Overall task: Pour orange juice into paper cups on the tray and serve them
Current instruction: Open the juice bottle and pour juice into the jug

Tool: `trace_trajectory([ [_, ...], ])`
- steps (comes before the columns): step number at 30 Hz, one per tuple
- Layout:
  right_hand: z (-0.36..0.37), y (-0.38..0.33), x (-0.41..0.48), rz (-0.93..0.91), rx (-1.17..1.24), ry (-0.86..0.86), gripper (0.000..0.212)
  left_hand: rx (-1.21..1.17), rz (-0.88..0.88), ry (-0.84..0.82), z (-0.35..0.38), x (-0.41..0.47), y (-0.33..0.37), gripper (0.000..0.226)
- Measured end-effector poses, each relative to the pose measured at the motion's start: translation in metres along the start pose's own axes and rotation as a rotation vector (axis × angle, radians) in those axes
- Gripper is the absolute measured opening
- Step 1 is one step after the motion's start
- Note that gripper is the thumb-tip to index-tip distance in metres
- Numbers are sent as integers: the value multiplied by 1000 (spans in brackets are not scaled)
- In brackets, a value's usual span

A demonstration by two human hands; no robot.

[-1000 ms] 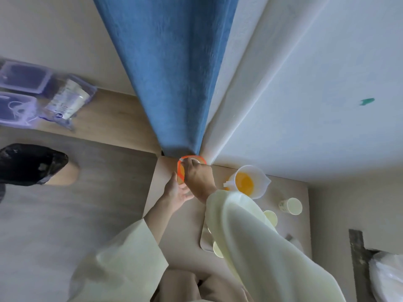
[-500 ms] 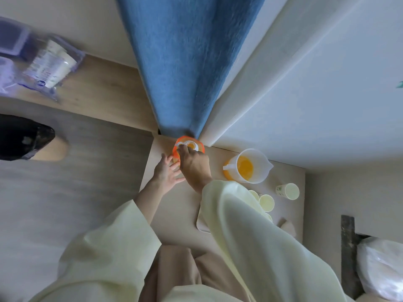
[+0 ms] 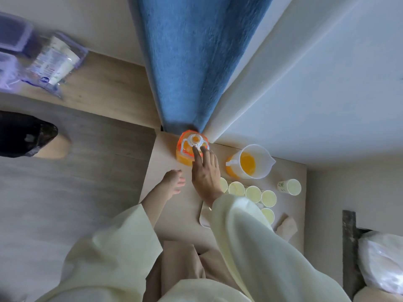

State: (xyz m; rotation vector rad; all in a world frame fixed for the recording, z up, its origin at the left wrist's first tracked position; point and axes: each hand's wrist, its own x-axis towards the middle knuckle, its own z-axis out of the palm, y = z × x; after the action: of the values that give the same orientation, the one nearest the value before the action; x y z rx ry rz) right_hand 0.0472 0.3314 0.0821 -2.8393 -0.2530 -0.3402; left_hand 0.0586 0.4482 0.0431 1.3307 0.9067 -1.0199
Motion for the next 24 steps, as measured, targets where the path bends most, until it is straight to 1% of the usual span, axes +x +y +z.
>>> trace_trajectory([
  [1,-4,7,-6,38,15,6,47,79,-19,29,5,-1,-5,38],
  [3,-16,24,-17,156,40,-8,45,228,-32,41,17,-3,-12,23],
  [5,-26,46,-29,341,48,-25,41,346,-10,-1,36,-7,-14,12],
  [8,-38,85,-49,639,34,-49,42,469,65,-96,70,-11,-9,10],
  [11,-50,121,-67,931,95,-162,48,562,200,-130,102,-10,6,19],
  [13,-56,143,-75,1114,204,-235,51,598,308,-96,122,-4,20,24],
  [15,-59,163,-75,1262,350,-305,51,625,362,-51,137,2,34,21],
  [16,-59,173,-74,1312,409,-335,51,658,375,-37,144,7,40,14],
  [17,-58,181,-71,1347,463,-358,52,700,390,-20,149,12,44,20],
  [18,-55,189,-69,1371,519,-376,55,759,405,1,153,18,48,36],
  [19,-53,198,-65,1403,592,-389,59,811,410,14,158,24,51,47],
  [20,-50,205,-61,1451,689,-389,63,853,419,18,162,30,53,52],
  [22,-41,218,-53,1570,917,-331,65,916,426,15,171,43,54,54],
  [24,-29,231,-49,1614,1067,-287,66,936,408,24,177,54,53,54],
])
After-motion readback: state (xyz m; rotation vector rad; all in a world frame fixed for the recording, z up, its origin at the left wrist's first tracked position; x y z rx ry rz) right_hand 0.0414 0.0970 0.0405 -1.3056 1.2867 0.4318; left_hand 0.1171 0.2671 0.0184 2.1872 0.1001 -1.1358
